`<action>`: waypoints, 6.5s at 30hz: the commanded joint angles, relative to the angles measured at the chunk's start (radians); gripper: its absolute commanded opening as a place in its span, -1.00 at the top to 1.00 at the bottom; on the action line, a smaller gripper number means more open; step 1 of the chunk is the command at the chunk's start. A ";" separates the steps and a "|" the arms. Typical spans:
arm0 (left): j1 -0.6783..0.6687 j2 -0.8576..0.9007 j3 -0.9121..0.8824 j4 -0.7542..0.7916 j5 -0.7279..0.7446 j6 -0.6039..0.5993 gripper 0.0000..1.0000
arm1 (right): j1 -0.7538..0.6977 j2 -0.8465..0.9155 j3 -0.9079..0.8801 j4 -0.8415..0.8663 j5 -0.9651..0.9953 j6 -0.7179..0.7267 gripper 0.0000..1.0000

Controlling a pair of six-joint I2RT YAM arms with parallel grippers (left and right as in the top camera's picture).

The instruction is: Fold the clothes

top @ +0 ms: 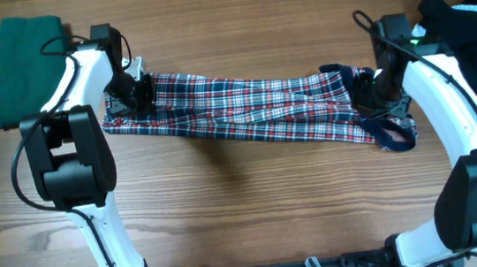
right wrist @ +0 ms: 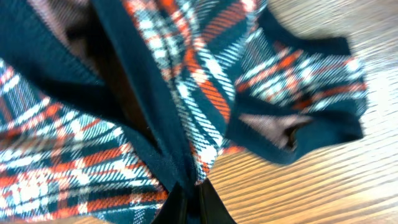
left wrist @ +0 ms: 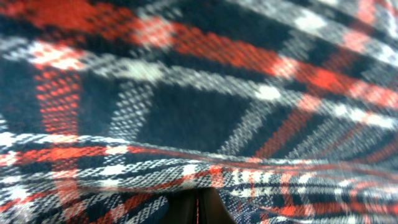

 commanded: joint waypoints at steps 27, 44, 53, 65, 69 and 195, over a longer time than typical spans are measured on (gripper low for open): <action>-0.001 -0.022 -0.013 0.023 -0.026 -0.002 0.92 | -0.103 0.035 -0.293 0.041 -0.138 -0.142 -0.65; -0.001 -0.022 -0.013 0.029 -0.026 -0.002 0.87 | -0.048 -0.220 -0.233 0.248 -0.245 -0.169 -0.22; -0.001 -0.022 -0.012 0.043 -0.026 -0.002 0.92 | 0.066 -0.087 -0.236 0.318 -0.222 -0.109 0.91; -0.001 -0.022 -0.011 0.068 -0.025 -0.002 0.38 | 0.094 0.105 -0.236 0.365 -0.222 -0.087 0.91; -0.001 -0.023 -0.006 0.086 -0.022 -0.003 -0.31 | 0.094 0.154 -0.236 0.429 -0.222 -0.088 0.91; 0.249 0.100 0.038 0.103 0.376 0.239 -0.18 | 0.183 0.373 -0.071 0.623 -0.263 -0.166 0.00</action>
